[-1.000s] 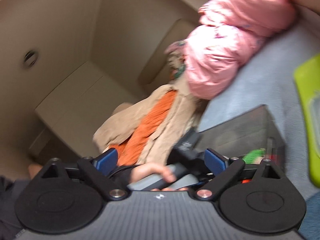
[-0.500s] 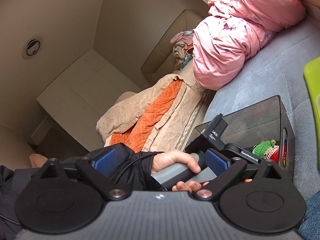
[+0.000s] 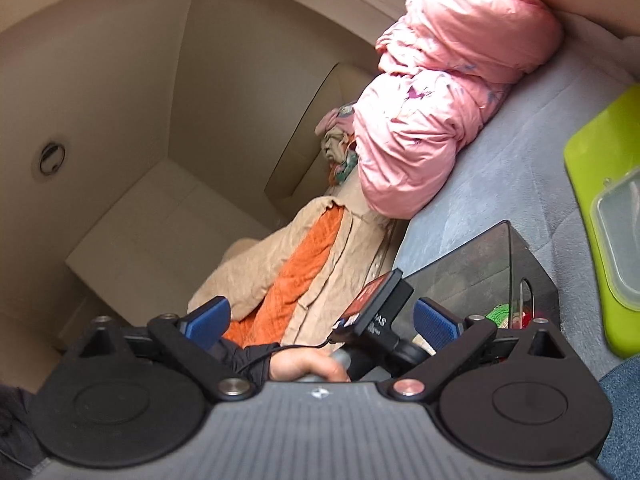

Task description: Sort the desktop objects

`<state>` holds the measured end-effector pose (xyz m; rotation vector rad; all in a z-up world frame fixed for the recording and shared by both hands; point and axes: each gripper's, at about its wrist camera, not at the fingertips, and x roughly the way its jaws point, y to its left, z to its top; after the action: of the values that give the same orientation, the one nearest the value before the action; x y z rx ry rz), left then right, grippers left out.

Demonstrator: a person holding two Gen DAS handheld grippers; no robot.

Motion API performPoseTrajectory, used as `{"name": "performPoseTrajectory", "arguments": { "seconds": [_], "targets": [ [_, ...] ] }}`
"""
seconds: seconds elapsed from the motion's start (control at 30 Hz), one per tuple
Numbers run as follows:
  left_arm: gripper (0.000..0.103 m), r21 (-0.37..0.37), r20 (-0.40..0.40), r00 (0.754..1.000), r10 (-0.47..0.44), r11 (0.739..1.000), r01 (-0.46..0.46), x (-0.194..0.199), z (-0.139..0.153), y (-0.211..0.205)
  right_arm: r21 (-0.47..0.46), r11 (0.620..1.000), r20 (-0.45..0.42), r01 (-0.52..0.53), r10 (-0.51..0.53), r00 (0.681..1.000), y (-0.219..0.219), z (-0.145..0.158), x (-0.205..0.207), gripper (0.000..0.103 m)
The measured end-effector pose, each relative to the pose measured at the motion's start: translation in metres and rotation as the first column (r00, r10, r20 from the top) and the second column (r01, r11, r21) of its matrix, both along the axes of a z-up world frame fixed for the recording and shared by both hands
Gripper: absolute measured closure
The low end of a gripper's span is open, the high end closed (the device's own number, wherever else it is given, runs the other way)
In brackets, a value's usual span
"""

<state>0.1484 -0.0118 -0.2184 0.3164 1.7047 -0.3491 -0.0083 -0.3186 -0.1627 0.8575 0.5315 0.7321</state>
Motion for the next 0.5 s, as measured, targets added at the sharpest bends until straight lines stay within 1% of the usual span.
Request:
{"name": "performPoseTrajectory", "arguments": {
  "seconds": [0.07, 0.1, 0.17, 0.2, 0.23, 0.27, 0.3, 0.33, 0.37, 0.4, 0.43, 0.47, 0.5],
  "targets": [
    [0.074, 0.059, 0.036, 0.998, -0.058, 0.997, 0.056, -0.003, 0.003, -0.005, -0.001, 1.0, -0.004, 0.004, -0.004, 1.0, -0.001, -0.001, 0.0, 0.004],
    [0.074, 0.07, 0.038, 0.997, -0.073, 0.995, 0.071, -0.003, 0.004, -0.006, -0.002, 1.0, -0.005, 0.001, -0.001, 1.0, 0.0, -0.001, 0.001, 0.004],
    [0.071, 0.078, 0.035, 0.995, -0.089, 0.993, 0.086, -0.004, 0.007, -0.006, -0.002, 1.0, -0.007, -0.006, 0.006, 1.0, 0.001, -0.002, 0.002, 0.004],
    [0.059, 0.087, 0.043, 0.994, -0.102, 0.991, 0.098, -0.005, 0.008, -0.012, -0.003, 1.0, -0.007, -0.009, 0.009, 1.0, 0.003, -0.003, 0.003, 0.004],
    [0.036, 0.101, 0.058, 0.991, -0.119, 0.988, 0.113, -0.006, 0.011, -0.017, -0.006, 1.0, -0.007, -0.01, 0.01, 1.0, 0.003, -0.003, 0.003, 0.004],
    [0.024, 0.117, 0.076, 0.988, -0.137, 0.985, 0.127, -0.007, 0.016, -0.018, -0.007, 1.0, -0.007, -0.009, 0.008, 1.0, 0.003, -0.003, 0.003, 0.004],
    [0.014, 0.129, 0.091, 0.984, -0.156, 0.981, 0.143, -0.007, 0.021, -0.019, -0.005, 1.0, -0.009, -0.005, 0.005, 1.0, 0.002, -0.004, 0.003, 0.004],
    [0.013, 0.132, 0.098, 0.98, -0.171, 0.979, 0.158, -0.005, 0.027, -0.019, 0.0, 1.0, -0.012, -0.002, 0.002, 1.0, 0.001, -0.005, 0.003, 0.004],
    [0.013, 0.126, 0.098, 0.98, -0.173, 0.979, 0.16, -0.002, 0.032, -0.021, 0.004, 1.0, -0.015, 0.001, -0.001, 1.0, 0.0, -0.006, 0.003, 0.004],
    [0.012, 0.108, 0.098, 0.984, -0.152, 0.984, 0.141, 0.003, 0.037, -0.022, 0.009, 1.0, -0.018, 0.003, -0.003, 1.0, -0.001, -0.007, 0.004, 0.004],
    [0.01, 0.075, 0.1, 0.989, -0.111, 0.992, 0.104, 0.002, 0.034, -0.032, 0.011, 1.0, -0.022, 0.006, -0.006, 1.0, -0.001, -0.008, 0.004, 0.004],
    [0.01, 0.027, 0.098, 0.994, -0.053, 0.998, 0.05, -0.001, 0.023, -0.05, 0.011, 1.0, -0.025, 0.009, -0.009, 1.0, -0.001, -0.008, 0.005, 0.004],
    [0.01, -0.044, 0.078, 0.997, 0.03, 0.999, -0.027, 0.004, 0.014, -0.058, 0.012, 1.0, -0.028, 0.013, -0.013, 1.0, -0.001, -0.009, 0.005, 0.004]
  ]
}}
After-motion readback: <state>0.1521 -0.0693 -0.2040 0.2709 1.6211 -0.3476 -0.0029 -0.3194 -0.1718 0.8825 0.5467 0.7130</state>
